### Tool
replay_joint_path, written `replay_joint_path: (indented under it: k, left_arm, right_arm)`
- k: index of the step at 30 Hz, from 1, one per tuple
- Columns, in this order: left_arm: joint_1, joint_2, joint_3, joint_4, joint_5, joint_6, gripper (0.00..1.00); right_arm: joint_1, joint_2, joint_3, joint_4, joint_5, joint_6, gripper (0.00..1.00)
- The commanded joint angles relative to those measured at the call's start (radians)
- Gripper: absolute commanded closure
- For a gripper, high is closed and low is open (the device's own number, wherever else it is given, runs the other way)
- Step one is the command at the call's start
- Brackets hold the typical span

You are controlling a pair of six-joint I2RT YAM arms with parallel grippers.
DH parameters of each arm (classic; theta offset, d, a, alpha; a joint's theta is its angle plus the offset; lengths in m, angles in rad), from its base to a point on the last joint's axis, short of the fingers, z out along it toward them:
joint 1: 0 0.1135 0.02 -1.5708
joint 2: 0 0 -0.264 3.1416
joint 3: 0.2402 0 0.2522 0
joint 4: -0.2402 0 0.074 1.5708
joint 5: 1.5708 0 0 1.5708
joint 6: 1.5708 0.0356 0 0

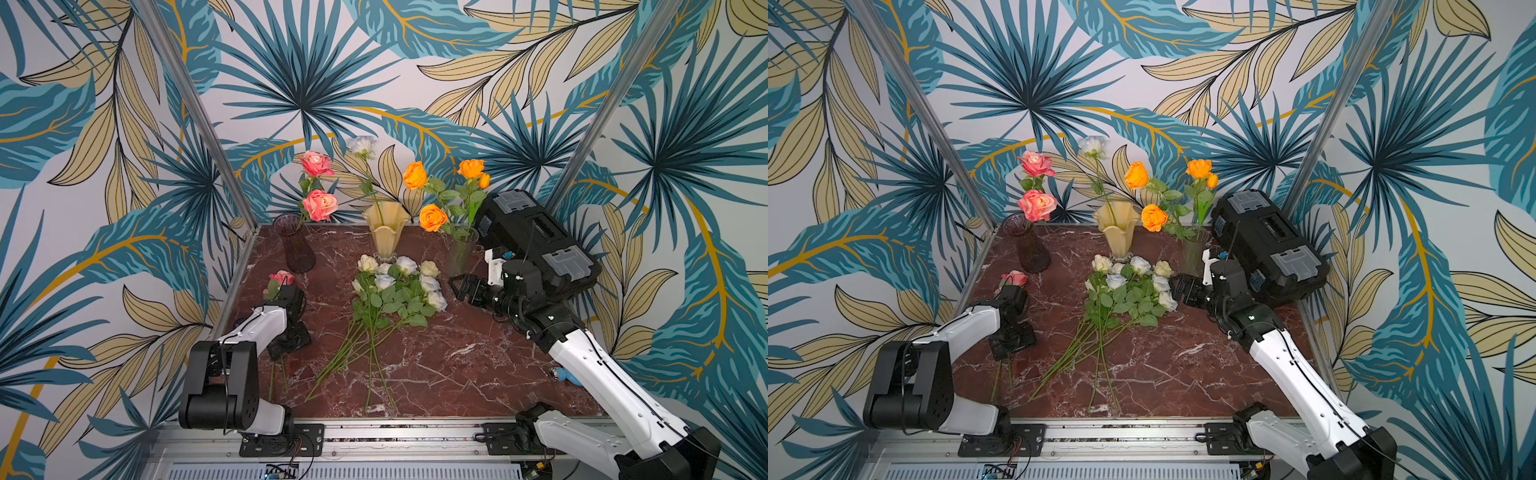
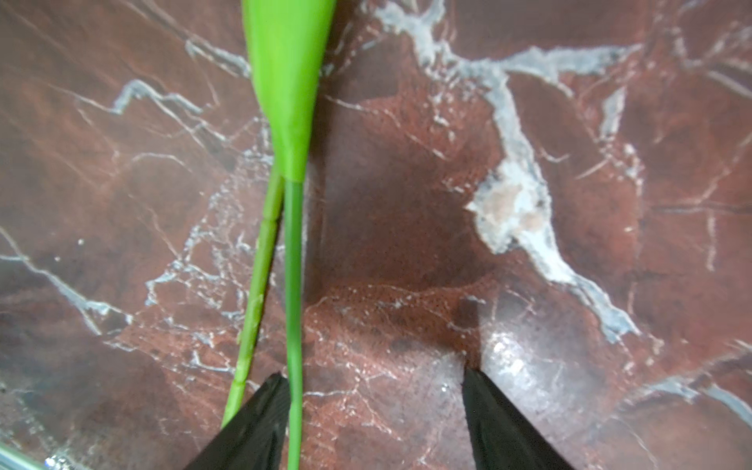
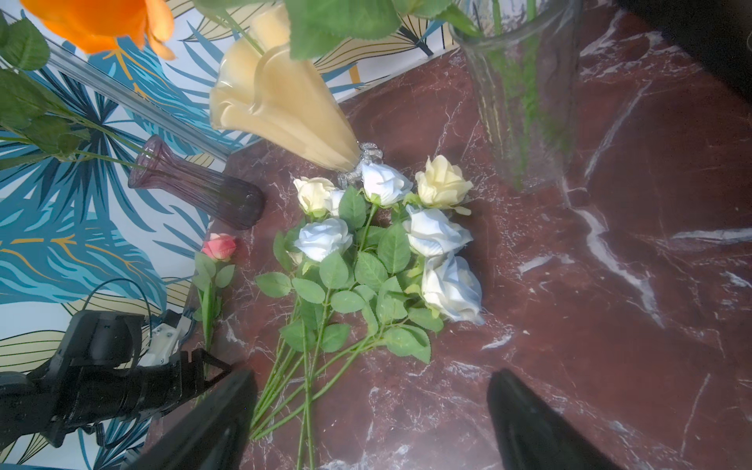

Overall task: Arrange the flowers in different vases according to their variety
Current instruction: Pick up the flower at the center of the board.

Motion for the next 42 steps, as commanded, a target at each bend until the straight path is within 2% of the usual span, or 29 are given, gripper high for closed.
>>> replay_joint_path:
  k: [1, 6, 8, 12, 19, 33, 37, 42]
  left_arm:
    - [0.008, 0.013, -0.046, 0.032, 0.014, 0.002, 0.41]
    - [0.008, 0.003, -0.044, 0.044, 0.027, 0.011, 0.73]
    - [0.009, 0.011, -0.042, 0.052, 0.027, 0.022, 0.76]
    - [0.009, 0.057, -0.044, 0.069, 0.069, 0.028, 1.0]
    - [0.008, -0.02, -0.005, 0.025, 0.017, 0.022, 1.0]
    - [0.008, -0.409, 0.19, -0.161, -0.125, 0.018, 1.0]
    - [0.006, -0.471, 0.246, -0.059, -0.103, 0.084, 1.0]
    - [0.007, -0.441, 0.324, 0.178, -0.068, 0.238, 1.0]
  right_arm:
    - [-0.004, -0.025, -0.031, 0.011, 0.01, 0.017, 0.07]
    - [-0.004, -0.032, -0.037, 0.012, 0.018, 0.022, 0.08]
    - [-0.005, -0.03, -0.031, 0.012, 0.02, 0.023, 0.08]
    - [-0.004, -0.021, -0.017, 0.013, 0.022, 0.021, 0.08]
    - [-0.004, -0.014, -0.007, 0.015, 0.025, 0.028, 0.09]
    - [-0.006, -0.008, 0.012, 0.018, 0.021, 0.03, 0.09]
    - [-0.006, -0.011, 0.012, 0.022, 0.011, 0.031, 0.09]
    - [-0.005, -0.024, 0.006, 0.025, -0.006, 0.033, 0.09]
